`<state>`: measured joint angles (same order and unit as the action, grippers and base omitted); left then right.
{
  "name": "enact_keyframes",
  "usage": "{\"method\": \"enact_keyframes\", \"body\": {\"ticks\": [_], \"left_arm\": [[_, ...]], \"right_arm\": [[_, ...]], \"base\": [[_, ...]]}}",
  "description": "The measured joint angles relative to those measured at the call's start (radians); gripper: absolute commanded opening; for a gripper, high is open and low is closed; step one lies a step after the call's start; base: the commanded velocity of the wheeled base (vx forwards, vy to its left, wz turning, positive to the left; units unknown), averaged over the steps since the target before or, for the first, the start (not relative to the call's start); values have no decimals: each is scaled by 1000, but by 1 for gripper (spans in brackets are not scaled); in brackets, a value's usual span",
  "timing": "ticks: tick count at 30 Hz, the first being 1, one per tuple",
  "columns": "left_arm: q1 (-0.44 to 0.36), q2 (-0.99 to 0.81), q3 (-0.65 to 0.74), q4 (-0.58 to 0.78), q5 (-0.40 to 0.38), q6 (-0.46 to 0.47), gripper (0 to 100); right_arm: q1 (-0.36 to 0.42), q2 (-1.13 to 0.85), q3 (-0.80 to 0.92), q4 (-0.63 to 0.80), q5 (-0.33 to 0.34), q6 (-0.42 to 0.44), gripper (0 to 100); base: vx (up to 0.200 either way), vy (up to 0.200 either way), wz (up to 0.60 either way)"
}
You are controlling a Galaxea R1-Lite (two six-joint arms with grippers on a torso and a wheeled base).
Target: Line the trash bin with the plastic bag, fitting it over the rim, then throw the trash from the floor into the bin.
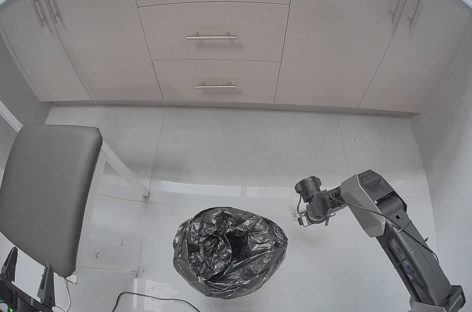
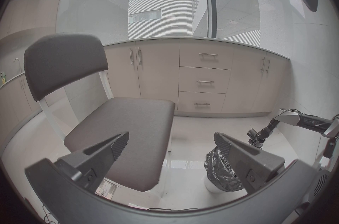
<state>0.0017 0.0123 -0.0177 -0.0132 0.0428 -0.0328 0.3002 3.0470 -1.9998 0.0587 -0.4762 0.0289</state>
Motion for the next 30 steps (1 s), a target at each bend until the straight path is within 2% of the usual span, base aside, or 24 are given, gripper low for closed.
{"method": "enact_keyframes", "body": {"ticks": [15,25,30], "left_arm": [[-1,0,0,-1,-7,-12,100],[0,0,0,-1,-5,-13,100],[-1,1,0,-2,-6,-31,100]], "right_arm": [[89,-45,-1,5,-1,26,100],[114,-56,0,5,-1,29,100],[117,-50,0,9,-1,44,100]], "base": [[0,-13,0],[200,0,0],[0,0,0]]}}
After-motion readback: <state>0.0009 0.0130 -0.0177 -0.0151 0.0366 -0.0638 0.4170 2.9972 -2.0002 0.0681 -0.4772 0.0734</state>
